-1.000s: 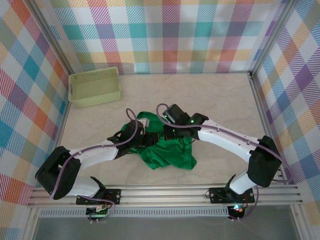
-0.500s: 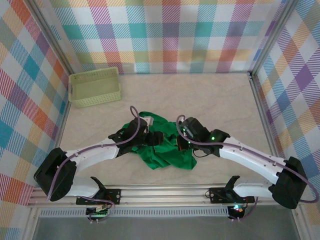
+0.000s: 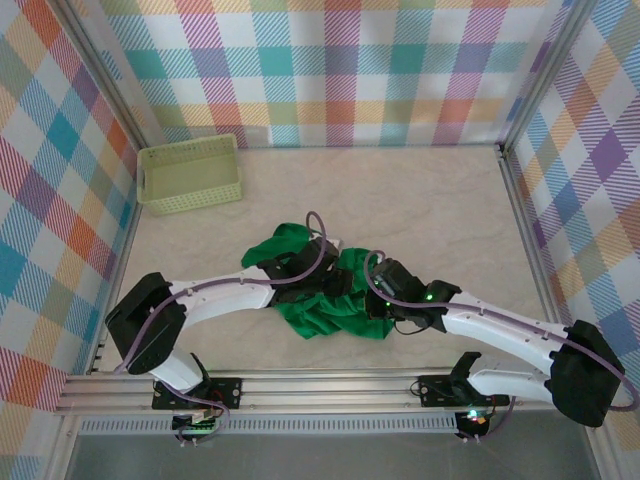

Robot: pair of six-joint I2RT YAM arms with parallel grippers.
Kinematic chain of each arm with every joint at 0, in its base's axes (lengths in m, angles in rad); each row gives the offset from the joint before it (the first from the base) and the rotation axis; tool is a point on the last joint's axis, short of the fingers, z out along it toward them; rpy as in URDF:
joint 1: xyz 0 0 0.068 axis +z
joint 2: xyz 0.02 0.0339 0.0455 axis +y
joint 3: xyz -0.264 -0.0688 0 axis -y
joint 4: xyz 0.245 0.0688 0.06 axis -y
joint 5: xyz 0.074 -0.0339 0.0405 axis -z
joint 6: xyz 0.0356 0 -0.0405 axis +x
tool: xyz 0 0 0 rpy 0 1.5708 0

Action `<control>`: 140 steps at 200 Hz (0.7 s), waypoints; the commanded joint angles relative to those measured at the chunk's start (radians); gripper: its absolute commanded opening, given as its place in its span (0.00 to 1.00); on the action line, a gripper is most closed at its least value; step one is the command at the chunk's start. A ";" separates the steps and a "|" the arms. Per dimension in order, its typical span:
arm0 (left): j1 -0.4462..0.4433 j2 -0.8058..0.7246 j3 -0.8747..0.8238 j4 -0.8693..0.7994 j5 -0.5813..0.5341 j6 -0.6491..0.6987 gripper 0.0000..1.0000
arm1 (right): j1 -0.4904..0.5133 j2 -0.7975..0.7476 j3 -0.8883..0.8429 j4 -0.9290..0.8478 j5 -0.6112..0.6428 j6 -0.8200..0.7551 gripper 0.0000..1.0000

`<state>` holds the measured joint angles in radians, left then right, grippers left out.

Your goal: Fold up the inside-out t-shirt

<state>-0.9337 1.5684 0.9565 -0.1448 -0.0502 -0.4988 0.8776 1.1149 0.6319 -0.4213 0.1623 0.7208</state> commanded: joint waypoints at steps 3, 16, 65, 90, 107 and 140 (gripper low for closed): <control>-0.008 0.014 0.009 -0.035 -0.043 -0.014 0.44 | 0.001 -0.037 0.005 0.014 0.043 0.008 0.24; -0.011 0.013 -0.003 -0.029 -0.046 -0.026 0.42 | -0.005 -0.041 0.008 0.008 0.047 0.001 0.30; -0.029 0.005 -0.036 -0.009 -0.055 -0.054 0.42 | -0.029 0.054 0.052 0.031 0.032 -0.010 0.46; -0.034 0.009 -0.038 -0.010 -0.064 -0.068 0.42 | -0.052 0.133 0.089 0.045 0.026 -0.017 0.44; -0.035 0.013 -0.037 -0.013 -0.082 -0.079 0.42 | -0.060 0.174 0.109 0.048 0.008 -0.026 0.36; -0.012 0.042 -0.007 -0.068 -0.139 -0.108 0.42 | -0.060 0.119 0.087 0.028 0.016 -0.057 0.07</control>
<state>-0.9596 1.5841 0.9344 -0.1619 -0.1314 -0.5697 0.8207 1.2888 0.7162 -0.3897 0.1802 0.6952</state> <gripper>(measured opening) 0.421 0.126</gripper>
